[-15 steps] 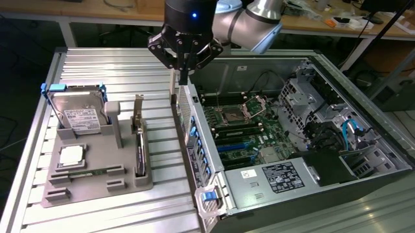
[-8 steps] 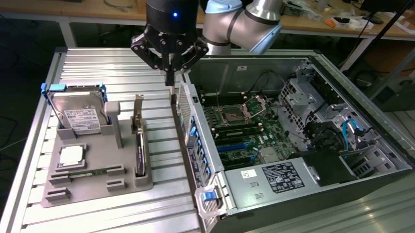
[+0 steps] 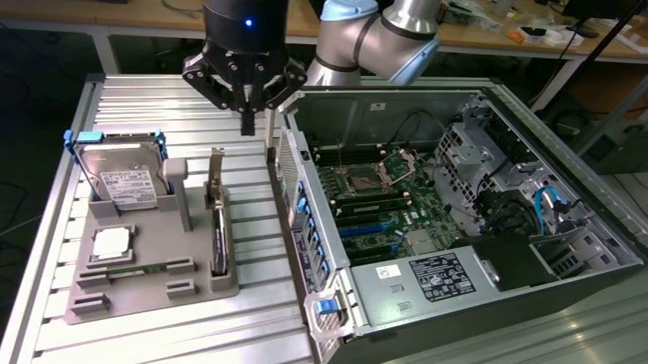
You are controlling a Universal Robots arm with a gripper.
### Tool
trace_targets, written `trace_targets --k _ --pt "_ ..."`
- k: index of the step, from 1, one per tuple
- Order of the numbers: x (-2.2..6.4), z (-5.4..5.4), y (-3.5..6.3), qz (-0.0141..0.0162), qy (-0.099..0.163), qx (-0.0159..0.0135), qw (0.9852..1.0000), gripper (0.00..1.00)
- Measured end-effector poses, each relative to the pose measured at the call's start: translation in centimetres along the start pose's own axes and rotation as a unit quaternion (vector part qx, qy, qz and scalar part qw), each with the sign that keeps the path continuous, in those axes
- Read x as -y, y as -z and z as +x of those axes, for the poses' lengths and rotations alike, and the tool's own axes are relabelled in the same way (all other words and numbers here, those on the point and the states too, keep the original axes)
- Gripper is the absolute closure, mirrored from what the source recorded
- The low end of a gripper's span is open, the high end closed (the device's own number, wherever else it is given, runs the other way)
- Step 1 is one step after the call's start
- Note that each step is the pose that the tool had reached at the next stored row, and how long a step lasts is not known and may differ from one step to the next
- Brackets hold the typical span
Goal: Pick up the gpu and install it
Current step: 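Reach for the gpu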
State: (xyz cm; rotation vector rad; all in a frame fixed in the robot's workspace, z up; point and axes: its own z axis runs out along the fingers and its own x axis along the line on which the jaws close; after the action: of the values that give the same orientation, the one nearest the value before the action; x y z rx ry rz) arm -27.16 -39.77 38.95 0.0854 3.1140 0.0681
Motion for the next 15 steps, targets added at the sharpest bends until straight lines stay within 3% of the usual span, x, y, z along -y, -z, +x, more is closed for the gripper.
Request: trace_targets --k 9,15 --pt "0.06 2.1 -0.05 0.0 0.0 0.0 1.0 0.89" --pt "0.06 2.6 -0.07 0.0 0.0 0.0 1.0 0.89"
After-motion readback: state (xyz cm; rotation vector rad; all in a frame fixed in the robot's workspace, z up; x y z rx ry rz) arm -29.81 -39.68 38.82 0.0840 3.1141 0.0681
